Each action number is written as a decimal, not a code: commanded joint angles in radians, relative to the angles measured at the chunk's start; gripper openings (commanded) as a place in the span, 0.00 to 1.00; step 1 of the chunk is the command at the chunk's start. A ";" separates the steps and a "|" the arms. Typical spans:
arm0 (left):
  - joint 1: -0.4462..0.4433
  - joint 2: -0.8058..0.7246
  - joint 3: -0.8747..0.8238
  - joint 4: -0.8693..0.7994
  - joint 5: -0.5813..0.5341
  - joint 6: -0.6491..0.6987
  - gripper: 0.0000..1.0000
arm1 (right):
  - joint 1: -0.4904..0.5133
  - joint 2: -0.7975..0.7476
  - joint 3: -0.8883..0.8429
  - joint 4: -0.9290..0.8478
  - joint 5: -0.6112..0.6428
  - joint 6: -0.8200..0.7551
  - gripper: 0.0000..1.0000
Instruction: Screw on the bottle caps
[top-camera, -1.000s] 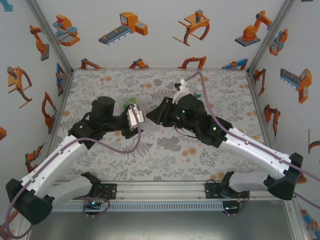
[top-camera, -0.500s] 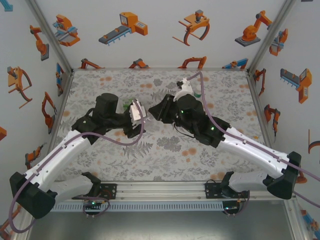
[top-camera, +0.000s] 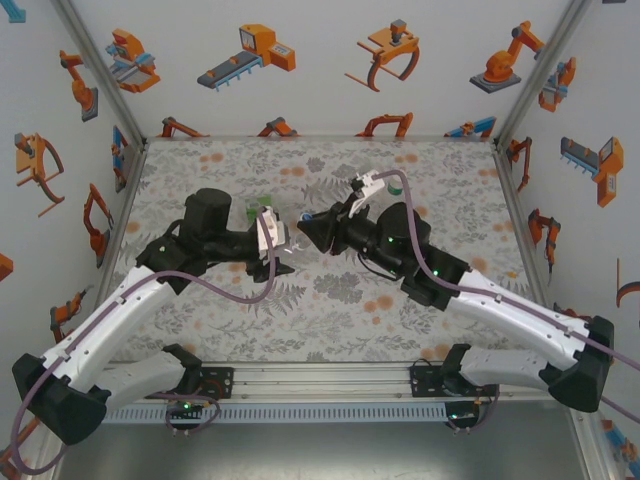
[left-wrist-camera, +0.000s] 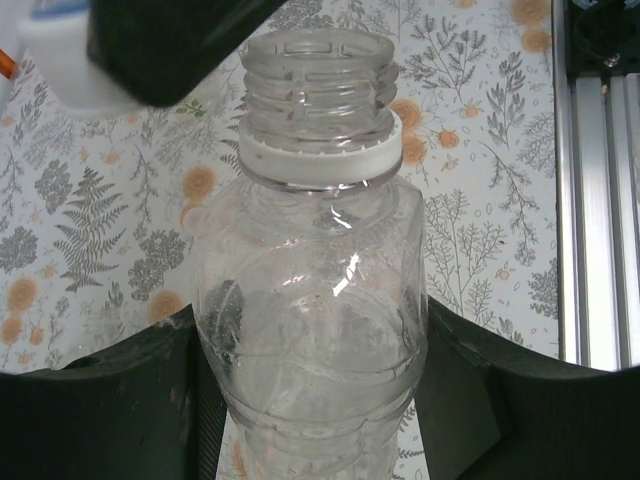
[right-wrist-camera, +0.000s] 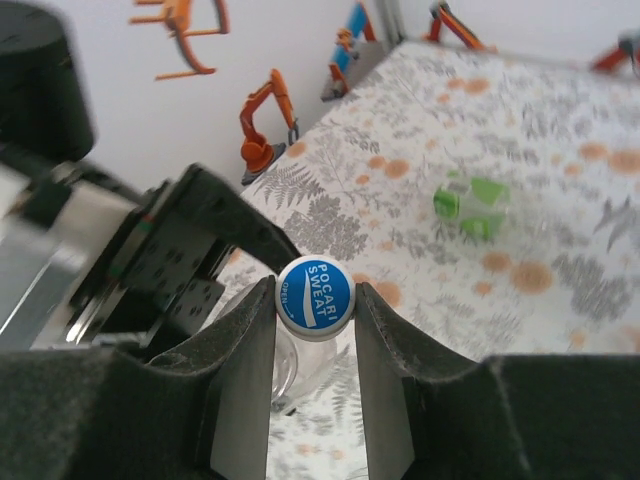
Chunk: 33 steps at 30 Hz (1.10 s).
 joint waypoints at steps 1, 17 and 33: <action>-0.001 -0.008 0.015 0.003 0.054 0.021 0.00 | 0.002 -0.066 -0.024 0.098 -0.158 -0.280 0.00; 0.001 -0.052 -0.007 -0.009 0.196 0.086 0.00 | 0.003 -0.125 -0.082 0.049 -0.417 -0.596 0.00; 0.006 -0.084 -0.021 0.015 0.236 0.091 0.00 | 0.003 -0.121 -0.129 0.148 -0.496 -0.483 0.00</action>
